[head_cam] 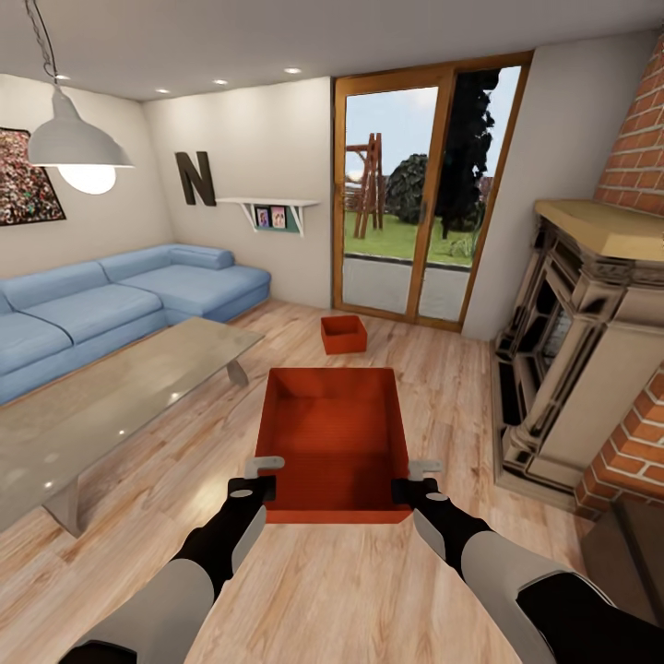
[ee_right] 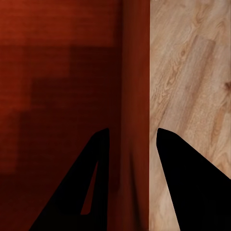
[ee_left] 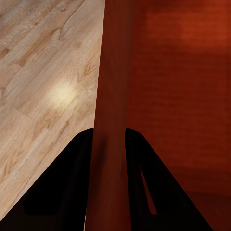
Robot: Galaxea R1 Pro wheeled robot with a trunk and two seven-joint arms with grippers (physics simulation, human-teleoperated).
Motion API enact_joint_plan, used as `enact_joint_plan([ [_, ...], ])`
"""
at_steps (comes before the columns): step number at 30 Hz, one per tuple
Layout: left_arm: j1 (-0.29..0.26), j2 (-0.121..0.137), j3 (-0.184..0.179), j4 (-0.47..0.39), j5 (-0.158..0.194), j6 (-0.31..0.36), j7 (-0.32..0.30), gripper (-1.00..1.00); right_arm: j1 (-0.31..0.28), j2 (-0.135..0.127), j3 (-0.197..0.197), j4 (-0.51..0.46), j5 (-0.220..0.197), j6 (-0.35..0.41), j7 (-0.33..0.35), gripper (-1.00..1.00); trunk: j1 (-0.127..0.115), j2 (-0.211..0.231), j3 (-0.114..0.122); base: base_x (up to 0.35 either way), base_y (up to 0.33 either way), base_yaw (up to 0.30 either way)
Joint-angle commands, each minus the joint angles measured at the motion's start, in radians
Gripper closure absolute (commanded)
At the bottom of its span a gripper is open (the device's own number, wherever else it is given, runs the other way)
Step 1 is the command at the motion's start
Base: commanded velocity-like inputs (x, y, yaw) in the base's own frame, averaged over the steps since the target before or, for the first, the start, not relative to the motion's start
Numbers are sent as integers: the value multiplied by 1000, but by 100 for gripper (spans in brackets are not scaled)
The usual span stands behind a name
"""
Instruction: Move the two storage containers from the living room to the garage. In the garage, place one container on the floor and stack the other container on top of it (either order is fine).
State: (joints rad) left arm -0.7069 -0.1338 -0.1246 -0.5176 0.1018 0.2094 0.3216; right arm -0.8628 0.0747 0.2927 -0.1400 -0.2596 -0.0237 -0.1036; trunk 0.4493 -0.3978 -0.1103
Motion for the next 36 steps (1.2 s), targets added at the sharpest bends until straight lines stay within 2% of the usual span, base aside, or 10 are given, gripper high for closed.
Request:
enact_joint_plan([
  [1, -2, 2, 2, -5, -19, 8, 88, 100, -1, -3, -18, 10, -10, -4, -10, 100, 1, -2, -1, 0, 0, 0],
  [36, -2, 2, 3, -5, -19, 8, 88, 100, -1, -3, -18, 10, -10, -4, -10, 100, 1, -2, 53, 0, 0, 0],
])
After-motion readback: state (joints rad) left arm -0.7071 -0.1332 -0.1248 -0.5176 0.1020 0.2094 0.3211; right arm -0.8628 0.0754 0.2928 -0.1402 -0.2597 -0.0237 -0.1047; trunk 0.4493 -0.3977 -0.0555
